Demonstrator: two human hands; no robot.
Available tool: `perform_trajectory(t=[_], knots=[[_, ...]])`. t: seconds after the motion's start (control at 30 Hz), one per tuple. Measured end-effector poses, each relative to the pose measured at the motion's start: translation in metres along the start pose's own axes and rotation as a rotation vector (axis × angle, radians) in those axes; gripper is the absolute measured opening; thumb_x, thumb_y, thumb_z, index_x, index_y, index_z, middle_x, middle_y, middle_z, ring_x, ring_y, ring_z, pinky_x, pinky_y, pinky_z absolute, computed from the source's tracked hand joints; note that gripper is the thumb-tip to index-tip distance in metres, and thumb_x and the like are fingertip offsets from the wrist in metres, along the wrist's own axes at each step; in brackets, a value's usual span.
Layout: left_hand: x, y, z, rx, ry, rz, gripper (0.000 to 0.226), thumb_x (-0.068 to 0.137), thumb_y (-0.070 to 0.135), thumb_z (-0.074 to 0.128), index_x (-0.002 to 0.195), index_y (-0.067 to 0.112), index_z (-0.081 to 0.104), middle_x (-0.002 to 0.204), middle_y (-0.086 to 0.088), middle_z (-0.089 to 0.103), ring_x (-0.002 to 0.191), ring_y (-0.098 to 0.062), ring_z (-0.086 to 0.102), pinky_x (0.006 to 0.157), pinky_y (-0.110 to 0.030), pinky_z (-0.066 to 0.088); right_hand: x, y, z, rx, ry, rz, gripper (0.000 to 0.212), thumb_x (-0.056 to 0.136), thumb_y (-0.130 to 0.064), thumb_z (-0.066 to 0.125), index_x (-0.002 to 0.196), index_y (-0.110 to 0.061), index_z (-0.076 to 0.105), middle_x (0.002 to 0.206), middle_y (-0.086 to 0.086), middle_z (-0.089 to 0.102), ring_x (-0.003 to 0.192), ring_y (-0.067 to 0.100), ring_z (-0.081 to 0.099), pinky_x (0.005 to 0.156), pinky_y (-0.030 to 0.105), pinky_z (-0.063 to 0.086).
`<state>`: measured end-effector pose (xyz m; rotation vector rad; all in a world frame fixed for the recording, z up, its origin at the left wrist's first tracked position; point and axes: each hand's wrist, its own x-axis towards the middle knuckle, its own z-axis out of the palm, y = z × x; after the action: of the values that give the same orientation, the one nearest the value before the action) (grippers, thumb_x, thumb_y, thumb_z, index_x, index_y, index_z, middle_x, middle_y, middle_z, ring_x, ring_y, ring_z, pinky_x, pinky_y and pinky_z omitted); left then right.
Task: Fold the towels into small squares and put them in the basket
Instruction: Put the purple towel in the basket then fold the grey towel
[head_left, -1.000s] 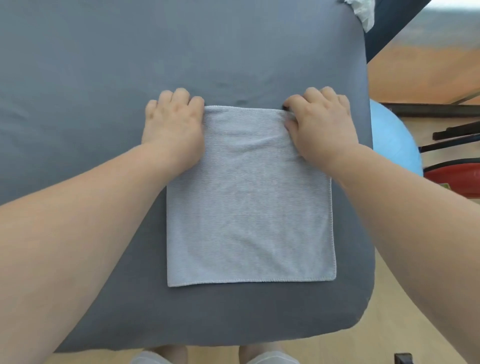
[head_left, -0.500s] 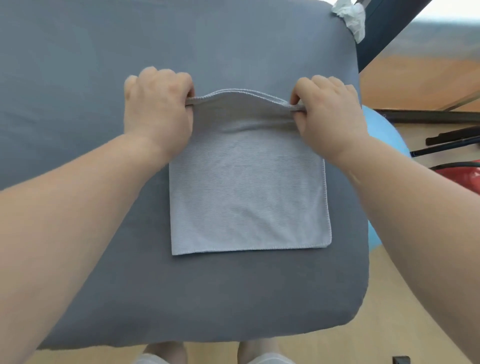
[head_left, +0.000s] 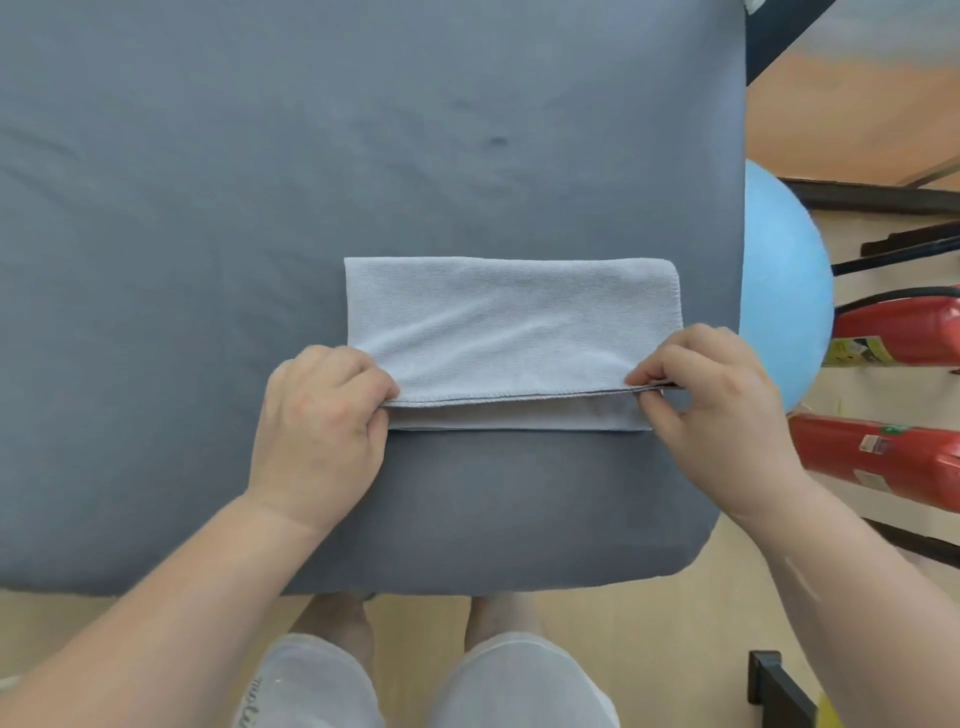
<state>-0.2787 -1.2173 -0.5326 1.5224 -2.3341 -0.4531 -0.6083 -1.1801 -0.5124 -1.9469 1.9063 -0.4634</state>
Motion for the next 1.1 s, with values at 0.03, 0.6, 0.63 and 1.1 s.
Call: perform_trajectory(t=[0.03,0.6,0.63,1.1], knots=[[-0.002,0.0,0.003,0.02,-0.004,0.015,0.022,0.068,-0.013,0.06,0.075,0.006,0.068,0.077,-0.006,0.061,0.068,-0.032,0.052,0.061,-0.047,0.043,-0.006,-0.002,0.002,0.025,0.009,0.028,0.021,0.074,0.007,0.076,0.079,-0.013,0.072,0.082,-0.002,0.059,0.079,0.028,0.054,0.069,0.044,0.047],[-0.019,0.005,0.016,0.177,-0.14,-0.029,0.007,0.071,0.014,0.055,0.066,0.01,0.057,0.071,-0.004,0.051,0.067,-0.028,0.042,0.059,-0.038,0.034,-0.033,-0.006,0.03,-0.172,-0.048,0.074,0.011,0.07,-0.03,0.077,0.075,-0.023,0.07,0.076,-0.008,0.058,0.082,0.027,0.053,0.078,0.037,0.035],[-0.017,0.009,0.012,0.162,-0.132,-0.052,0.014,0.073,0.023,0.058,0.067,0.01,0.059,0.072,-0.003,0.052,0.068,-0.028,0.043,0.061,-0.038,0.034,-0.03,-0.011,0.026,-0.147,-0.024,0.079,0.02,0.073,-0.042,0.073,0.077,-0.022,0.07,0.077,-0.007,0.057,0.081,0.026,0.053,0.078,0.038,0.037],[0.035,0.017,0.06,0.339,-0.412,-0.174,0.079,0.096,0.061,0.012,0.158,0.019,-0.011,0.165,-0.011,-0.019,0.151,-0.031,-0.019,0.121,-0.057,-0.008,0.038,-0.053,0.098,-0.362,-0.287,0.015,0.077,0.1,-0.066,0.021,0.162,-0.023,0.004,0.169,0.005,-0.007,0.155,0.028,-0.01,0.124,0.054,-0.004]])
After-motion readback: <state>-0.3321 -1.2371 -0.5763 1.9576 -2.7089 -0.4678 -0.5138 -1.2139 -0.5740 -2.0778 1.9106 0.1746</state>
